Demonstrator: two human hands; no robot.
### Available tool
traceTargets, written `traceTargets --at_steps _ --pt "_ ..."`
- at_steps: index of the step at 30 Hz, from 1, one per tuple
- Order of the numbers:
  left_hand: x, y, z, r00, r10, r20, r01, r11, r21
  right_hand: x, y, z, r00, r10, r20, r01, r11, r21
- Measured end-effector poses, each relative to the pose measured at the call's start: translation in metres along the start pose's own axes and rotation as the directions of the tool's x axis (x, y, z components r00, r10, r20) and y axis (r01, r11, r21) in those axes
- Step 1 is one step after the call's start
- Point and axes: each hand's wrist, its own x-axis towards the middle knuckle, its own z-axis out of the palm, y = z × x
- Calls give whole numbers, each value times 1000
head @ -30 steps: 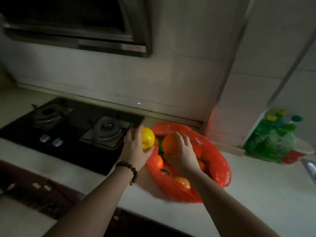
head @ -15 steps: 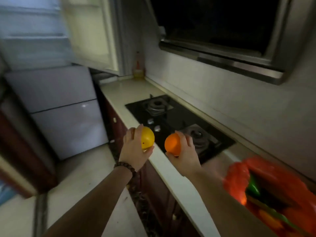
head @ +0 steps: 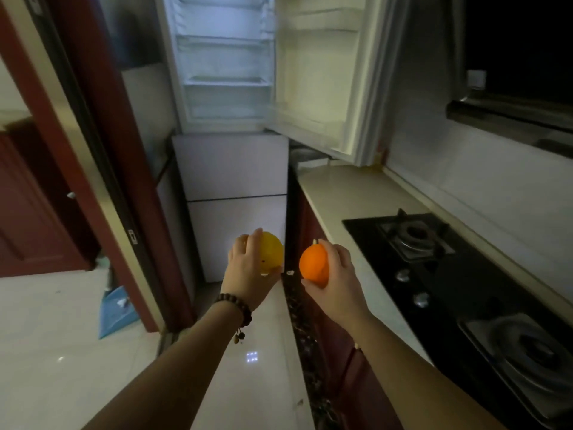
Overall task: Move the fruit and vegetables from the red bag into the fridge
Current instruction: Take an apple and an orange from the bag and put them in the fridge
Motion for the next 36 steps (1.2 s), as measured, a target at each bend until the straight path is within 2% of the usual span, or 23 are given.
traceTargets --at_steps 10,17,25,36 --pt "149 -88 -34 997 -19 -80 18 1000 -5 155 -52 83 997 -74 -6 74 997 -13" --pt "227 -127 -21 994 -55 -99 54 998 -14 246 -48 126 995 -102 19 102 994 28" --pt "356 -150 10 977 -56 -206 51 998 -29 392 -22 168 976 -217 -28 219 969 113" --pt "523 -162 34 953 -48 -299 40 999 -32 580 -11 185 949 -314 -37 316 937 148"
